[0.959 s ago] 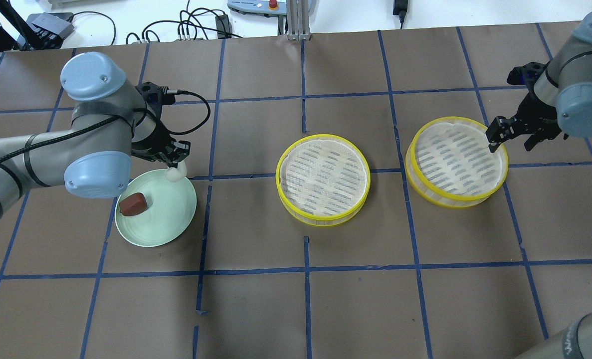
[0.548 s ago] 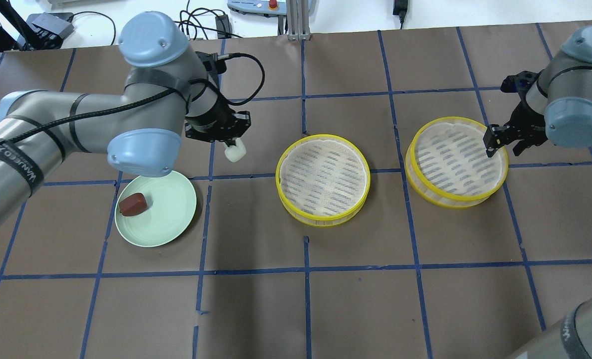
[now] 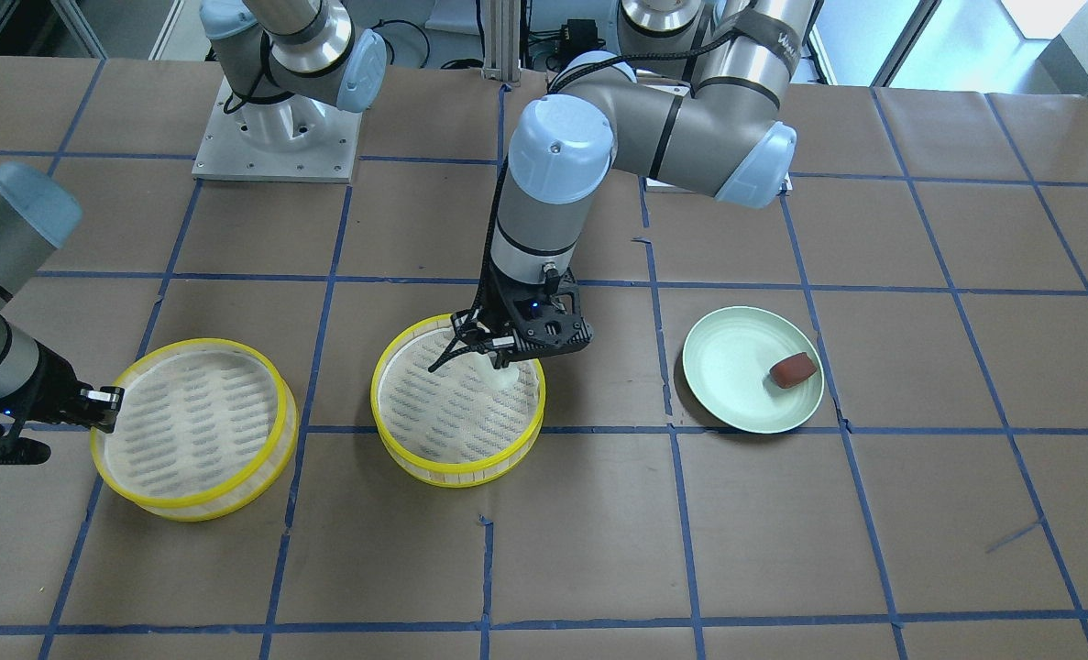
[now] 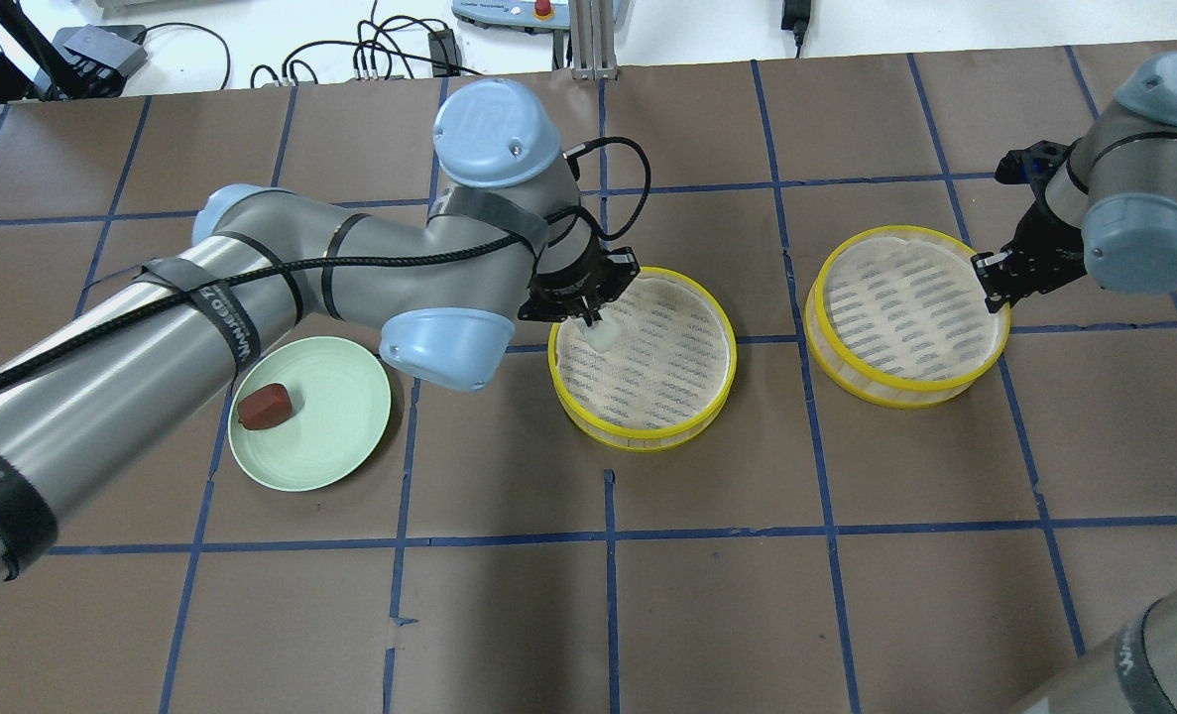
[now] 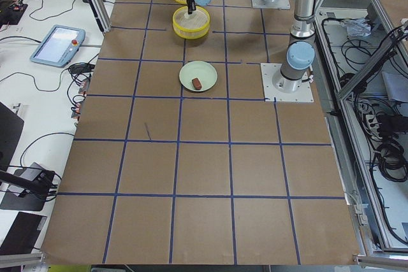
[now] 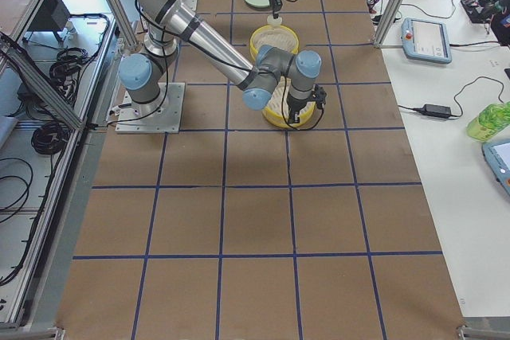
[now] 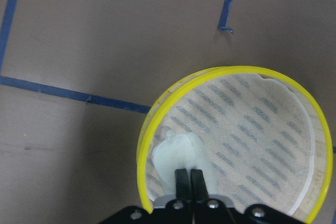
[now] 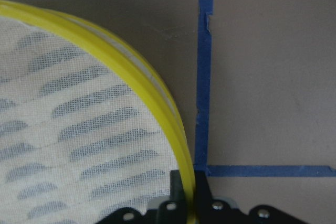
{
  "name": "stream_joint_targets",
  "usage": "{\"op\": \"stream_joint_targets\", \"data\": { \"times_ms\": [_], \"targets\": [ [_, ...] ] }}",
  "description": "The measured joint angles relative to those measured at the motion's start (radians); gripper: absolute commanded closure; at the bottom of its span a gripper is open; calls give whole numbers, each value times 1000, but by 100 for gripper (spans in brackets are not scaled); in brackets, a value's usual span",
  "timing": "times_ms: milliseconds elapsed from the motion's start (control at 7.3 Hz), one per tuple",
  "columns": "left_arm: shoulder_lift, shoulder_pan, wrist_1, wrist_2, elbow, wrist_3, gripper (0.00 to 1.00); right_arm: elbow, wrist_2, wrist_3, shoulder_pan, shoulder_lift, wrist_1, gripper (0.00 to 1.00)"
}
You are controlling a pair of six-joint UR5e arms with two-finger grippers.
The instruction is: Stack buns with steamer
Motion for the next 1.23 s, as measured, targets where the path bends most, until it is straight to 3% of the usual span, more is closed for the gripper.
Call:
{"op": "stream_joint_targets", "data": {
  "times_ms": [411, 685, 1233],
  "targets": [
    [-10, -20, 35, -3, -5, -42, 0, -64, 1, 11, 9, -98, 163, 89],
    [17, 50, 31, 39, -23, 216, 0, -86, 7, 54, 68, -146, 238, 89],
    [152, 376, 1, 80, -186, 765, 0, -86, 9, 383, 431, -129, 201, 90]
  ]
}}
